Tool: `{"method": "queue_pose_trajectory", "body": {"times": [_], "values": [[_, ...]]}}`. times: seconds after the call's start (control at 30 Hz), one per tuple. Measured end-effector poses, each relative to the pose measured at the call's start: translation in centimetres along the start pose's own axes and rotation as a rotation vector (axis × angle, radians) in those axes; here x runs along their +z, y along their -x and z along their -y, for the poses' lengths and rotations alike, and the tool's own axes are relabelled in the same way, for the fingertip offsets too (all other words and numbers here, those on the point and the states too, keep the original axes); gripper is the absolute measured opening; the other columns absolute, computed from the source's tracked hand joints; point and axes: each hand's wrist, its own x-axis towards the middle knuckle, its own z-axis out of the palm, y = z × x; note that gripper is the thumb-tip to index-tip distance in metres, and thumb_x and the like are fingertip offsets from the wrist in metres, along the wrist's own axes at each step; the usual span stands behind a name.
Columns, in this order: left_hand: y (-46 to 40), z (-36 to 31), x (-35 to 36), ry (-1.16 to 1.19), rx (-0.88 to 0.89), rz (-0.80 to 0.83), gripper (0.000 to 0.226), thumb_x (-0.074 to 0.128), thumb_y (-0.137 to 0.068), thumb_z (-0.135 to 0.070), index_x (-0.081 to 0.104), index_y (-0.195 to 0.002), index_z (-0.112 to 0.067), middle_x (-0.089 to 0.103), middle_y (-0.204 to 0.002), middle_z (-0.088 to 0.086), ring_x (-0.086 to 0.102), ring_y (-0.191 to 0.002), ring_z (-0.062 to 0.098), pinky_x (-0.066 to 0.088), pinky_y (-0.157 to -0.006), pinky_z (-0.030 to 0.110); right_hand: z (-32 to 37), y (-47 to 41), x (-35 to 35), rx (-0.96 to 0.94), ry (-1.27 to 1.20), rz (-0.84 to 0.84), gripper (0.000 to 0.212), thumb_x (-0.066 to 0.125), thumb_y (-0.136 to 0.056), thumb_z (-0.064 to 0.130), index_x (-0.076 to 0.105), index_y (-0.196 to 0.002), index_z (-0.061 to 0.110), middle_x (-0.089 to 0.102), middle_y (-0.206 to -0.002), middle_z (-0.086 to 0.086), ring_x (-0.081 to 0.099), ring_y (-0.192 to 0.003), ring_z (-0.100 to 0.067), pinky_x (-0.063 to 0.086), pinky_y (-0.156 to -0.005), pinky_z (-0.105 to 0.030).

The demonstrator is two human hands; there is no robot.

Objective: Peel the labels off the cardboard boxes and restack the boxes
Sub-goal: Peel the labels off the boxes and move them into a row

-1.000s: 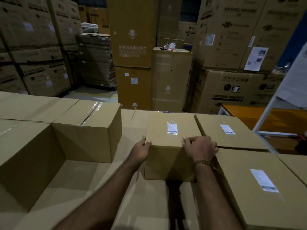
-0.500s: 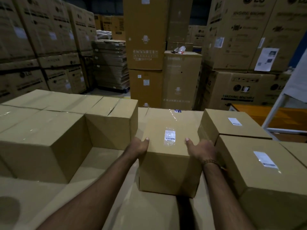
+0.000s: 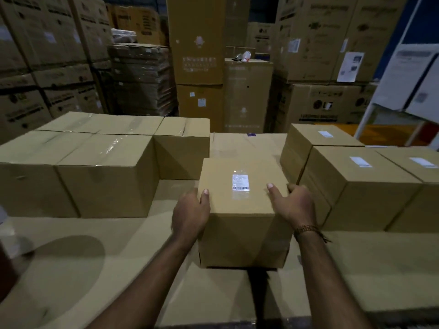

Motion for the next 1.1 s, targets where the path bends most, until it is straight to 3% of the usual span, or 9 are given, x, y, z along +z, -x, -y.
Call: {"method": "queue_pose_trajectory", "body": {"times": [0.17,0.3,0.4,0.53,0.67,0.8,0.93,1.03,1.1], "values": [[4.2,3.1,-4.1,0.029,-0.034,-0.069,0.047,0.038,-0.109,-0.049,0.067,-0.124,-0.015,0.066,-0.112,0.003,0.059,-0.094,0.019,0.043,-0.073,0.033,1.9,5.3,0.1,-0.041,0.023,0.017,0.082,0.060,-0.081,0.080,0.074,-0.119,0.010,0.063,-0.116,-0.009,0.065,-0.103,-0.029,0.055,-0.086,-0.035],[6.0,4.6,-5.9,0.026,-0.037,-0.056,0.050,0.039,-0.109,-0.051,0.066,-0.133,-0.017,0.068,-0.118,0.003,0.063,-0.102,0.022,0.049,-0.076,0.035,2.3,7.7,0.1,-0.032,0.052,0.039,0.086,0.055,-0.076,0.086,0.075,-0.110,0.010,0.068,-0.108,-0.009,0.067,-0.096,-0.029,0.057,-0.081,-0.036],[6.7,5.2,-6.3,-0.002,-0.044,-0.020,0.051,0.041,-0.108,-0.052,0.065,-0.136,-0.017,0.069,-0.119,0.004,0.065,-0.103,0.023,0.052,-0.077,0.036,2.1,8.6,0.1,-0.037,0.085,0.057,0.075,0.062,-0.083,0.078,0.074,-0.104,0.007,0.067,-0.106,-0.014,0.066,-0.095,-0.033,0.045,-0.073,-0.031],[7.7,5.5,-6.3,-0.050,-0.045,0.073,0.055,0.042,-0.106,-0.058,0.059,-0.143,-0.020,0.067,-0.129,0.003,0.065,-0.110,0.023,0.056,-0.082,0.037,1.1,9.4,0.1,0.017,0.204,0.109,0.072,0.060,-0.096,0.067,0.065,-0.131,0.004,0.060,-0.131,-0.018,0.062,-0.116,-0.037,0.048,-0.086,-0.036],[7.4,3.7,-6.4,-0.110,-0.047,0.092,0.054,0.050,-0.104,-0.044,0.043,-0.153,-0.023,0.056,-0.141,0.004,0.059,-0.120,0.027,0.056,-0.092,0.045,1.1,10.0,0.2,0.039,0.258,0.118,0.069,0.052,-0.099,0.066,0.060,-0.135,0.008,0.058,-0.132,-0.017,0.059,-0.119,-0.037,0.053,-0.096,-0.044],[6.1,0.6,-6.0,-0.148,0.127,0.083,0.068,0.058,-0.093,-0.024,0.036,-0.158,-0.021,0.042,-0.157,0.004,0.044,-0.139,0.029,0.044,-0.111,0.052,3.0,10.0,0.3,-0.236,0.368,-0.065,0.049,0.067,-0.097,0.043,0.060,-0.133,0.011,0.059,-0.128,-0.014,0.052,-0.121,-0.033,0.045,-0.101,-0.045],[4.3,-1.2,-4.3,-0.193,0.196,0.206,0.069,0.048,-0.104,-0.048,0.026,-0.164,-0.024,0.021,-0.173,0.005,0.023,-0.157,0.028,0.029,-0.121,0.056,5.5,8.4,1.8,-0.361,0.097,0.148,0.039,0.061,-0.101,0.027,0.064,-0.137,0.011,0.064,-0.127,-0.010,0.061,-0.116,-0.028,0.052,-0.099,-0.040],[3.7,-1.0,-3.1,-0.313,0.213,0.251,0.075,0.039,-0.103,-0.063,0.024,-0.165,-0.023,0.019,-0.174,0.005,0.016,-0.160,0.025,0.026,-0.121,0.060,6.5,7.1,3.7,-0.418,0.172,0.260,0.035,0.058,-0.103,0.028,0.068,-0.131,0.009,0.061,-0.128,-0.012,0.065,-0.111,-0.033,0.053,-0.097,-0.039],[3.8,-0.5,-2.5,-0.406,0.235,0.258,0.076,0.033,-0.103,-0.067,0.023,-0.165,-0.025,0.015,-0.175,0.005,0.011,-0.161,0.025,0.024,-0.121,0.062,6.8,6.5,4.8,-0.431,0.252,0.264,0.029,0.058,-0.102,0.032,0.072,-0.114,0.010,0.061,-0.117,-0.013,0.065,-0.103,-0.035,0.053,-0.088,-0.039]]}}
